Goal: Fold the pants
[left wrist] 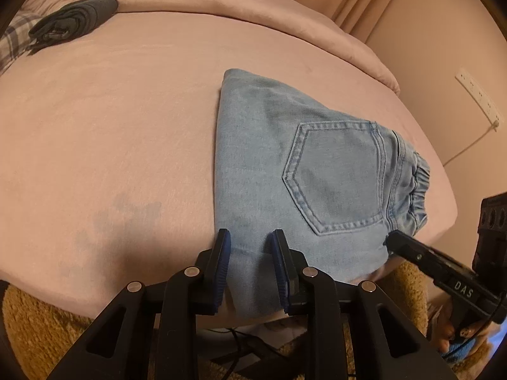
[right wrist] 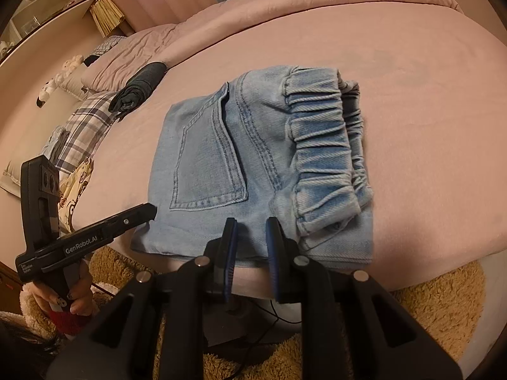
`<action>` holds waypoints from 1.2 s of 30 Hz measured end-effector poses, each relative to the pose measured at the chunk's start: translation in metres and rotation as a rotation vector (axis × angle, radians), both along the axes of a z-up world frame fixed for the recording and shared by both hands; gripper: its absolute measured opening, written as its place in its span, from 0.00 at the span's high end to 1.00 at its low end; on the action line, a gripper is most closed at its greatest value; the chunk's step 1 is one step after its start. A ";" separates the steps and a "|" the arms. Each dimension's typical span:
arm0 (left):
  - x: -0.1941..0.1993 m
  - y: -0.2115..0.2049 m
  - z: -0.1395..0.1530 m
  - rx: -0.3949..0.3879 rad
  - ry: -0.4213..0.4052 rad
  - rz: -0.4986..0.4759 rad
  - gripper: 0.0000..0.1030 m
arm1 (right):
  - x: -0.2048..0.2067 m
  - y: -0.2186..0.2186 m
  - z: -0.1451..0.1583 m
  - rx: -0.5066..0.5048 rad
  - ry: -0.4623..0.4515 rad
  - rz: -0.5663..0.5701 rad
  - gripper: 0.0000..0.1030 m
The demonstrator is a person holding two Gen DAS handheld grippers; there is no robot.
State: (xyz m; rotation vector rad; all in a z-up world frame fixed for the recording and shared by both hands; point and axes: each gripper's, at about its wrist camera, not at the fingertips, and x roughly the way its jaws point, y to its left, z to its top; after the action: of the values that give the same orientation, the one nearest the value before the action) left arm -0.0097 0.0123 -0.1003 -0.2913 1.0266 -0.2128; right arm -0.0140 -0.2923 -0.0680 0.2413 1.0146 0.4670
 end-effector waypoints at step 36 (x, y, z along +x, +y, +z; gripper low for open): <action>0.056 -0.003 -0.016 -0.129 0.031 -0.103 0.34 | 0.029 -0.039 -0.016 0.080 0.037 -0.094 0.18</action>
State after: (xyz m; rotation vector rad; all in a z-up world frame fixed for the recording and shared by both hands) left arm 0.0458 0.0096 -0.1162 -0.3598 1.0613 -0.3692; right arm 0.0145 -0.3314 -0.0844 0.3682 1.0169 0.4191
